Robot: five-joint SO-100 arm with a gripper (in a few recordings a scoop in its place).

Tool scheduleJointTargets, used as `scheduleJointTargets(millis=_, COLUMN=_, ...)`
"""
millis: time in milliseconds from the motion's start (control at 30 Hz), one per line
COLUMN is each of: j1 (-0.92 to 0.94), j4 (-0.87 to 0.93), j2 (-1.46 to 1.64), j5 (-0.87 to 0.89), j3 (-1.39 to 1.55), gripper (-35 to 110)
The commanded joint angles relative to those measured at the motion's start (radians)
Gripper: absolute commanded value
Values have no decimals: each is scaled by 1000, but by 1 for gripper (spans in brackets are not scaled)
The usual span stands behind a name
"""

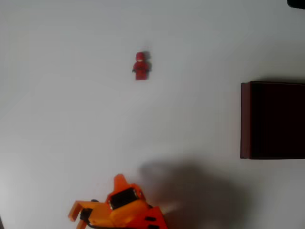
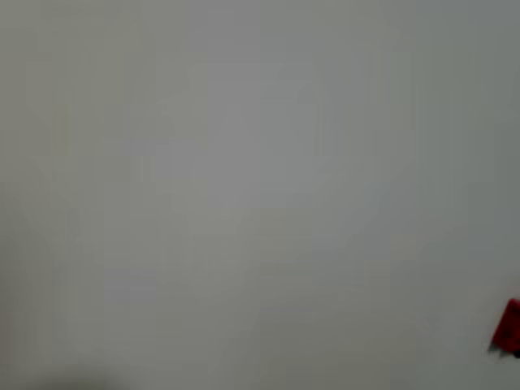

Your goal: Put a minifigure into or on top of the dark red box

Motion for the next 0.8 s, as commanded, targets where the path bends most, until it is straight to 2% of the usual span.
scheduleJointTargets(millis=0, j1=-9, j4=3, j2=2, j5=2, j3=8, gripper=0)
scheduleJointTargets(millis=367, j1=-6, j4=3, j2=2, j5=11, j3=6, gripper=0)
scheduleJointTargets(millis=533, j1=69, j4=2, j2=-2, j5=81, j3=6, gripper=3)
scheduleJointTargets(millis=600, j1=77, j4=2, j2=-2, j5=71, j3=6, gripper=10)
scheduleJointTargets(millis=633, j1=112, j4=2, j2=-2, j5=63, j3=6, gripper=8)
scheduleJointTargets(millis=667, j1=158, j4=2, j2=-2, j5=123, j3=3, gripper=4)
scheduleJointTargets(millis=767, j1=253, j4=-8, j2=-2, j5=377, j3=-66, gripper=4)
